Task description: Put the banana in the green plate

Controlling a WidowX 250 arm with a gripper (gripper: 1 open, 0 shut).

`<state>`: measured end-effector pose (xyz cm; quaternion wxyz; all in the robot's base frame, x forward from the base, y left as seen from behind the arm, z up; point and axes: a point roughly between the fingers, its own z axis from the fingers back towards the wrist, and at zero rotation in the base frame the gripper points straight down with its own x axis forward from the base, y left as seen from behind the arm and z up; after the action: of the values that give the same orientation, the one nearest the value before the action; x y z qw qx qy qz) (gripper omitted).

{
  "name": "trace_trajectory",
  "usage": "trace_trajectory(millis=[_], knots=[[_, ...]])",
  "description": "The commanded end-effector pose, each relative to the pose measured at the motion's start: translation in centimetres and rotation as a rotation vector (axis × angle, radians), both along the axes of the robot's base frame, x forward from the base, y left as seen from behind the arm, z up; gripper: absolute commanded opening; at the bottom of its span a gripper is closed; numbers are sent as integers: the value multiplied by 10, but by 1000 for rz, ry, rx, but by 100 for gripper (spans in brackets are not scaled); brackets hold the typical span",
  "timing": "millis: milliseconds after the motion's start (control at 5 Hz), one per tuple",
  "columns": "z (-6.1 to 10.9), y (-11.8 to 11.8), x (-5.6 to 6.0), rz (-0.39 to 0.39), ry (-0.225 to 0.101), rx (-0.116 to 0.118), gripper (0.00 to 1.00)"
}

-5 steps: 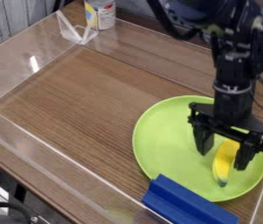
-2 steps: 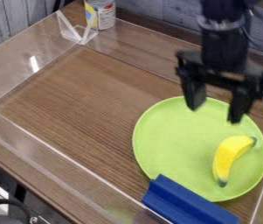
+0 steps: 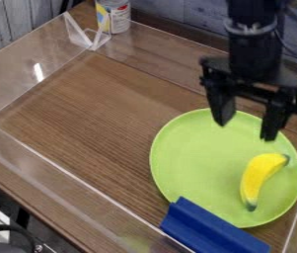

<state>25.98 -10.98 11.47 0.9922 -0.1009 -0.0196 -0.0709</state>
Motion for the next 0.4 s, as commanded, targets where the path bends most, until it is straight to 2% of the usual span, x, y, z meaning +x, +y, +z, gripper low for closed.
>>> trace_trajectory(millis=[0, 200], knots=[[-6, -9, 0, -21, -14, 8, 100], [-20, -14, 2, -30, -10, 20, 100]])
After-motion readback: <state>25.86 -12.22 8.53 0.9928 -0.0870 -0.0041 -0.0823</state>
